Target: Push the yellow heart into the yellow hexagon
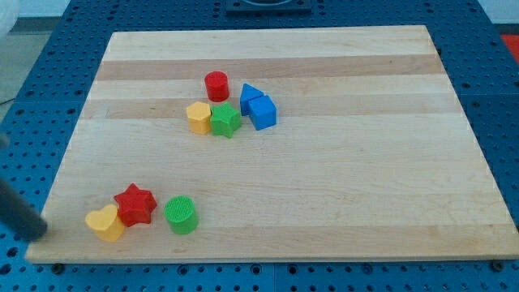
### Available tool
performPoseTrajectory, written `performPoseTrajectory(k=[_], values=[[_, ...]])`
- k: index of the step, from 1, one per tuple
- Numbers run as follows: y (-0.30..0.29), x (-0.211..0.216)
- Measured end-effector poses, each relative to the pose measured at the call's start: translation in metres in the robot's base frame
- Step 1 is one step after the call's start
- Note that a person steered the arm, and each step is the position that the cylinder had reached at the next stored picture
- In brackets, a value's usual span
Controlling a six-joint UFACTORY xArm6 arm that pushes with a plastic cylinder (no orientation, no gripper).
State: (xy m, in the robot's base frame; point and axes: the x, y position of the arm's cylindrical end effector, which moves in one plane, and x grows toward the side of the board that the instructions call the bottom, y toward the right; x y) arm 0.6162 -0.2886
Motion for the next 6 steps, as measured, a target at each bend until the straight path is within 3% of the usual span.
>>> performPoseTrajectory(k=[2,3,5,6], values=[[0.099,-0.005],[0.102,-0.021],[0.029,-0.099],[0.025,-0.124]])
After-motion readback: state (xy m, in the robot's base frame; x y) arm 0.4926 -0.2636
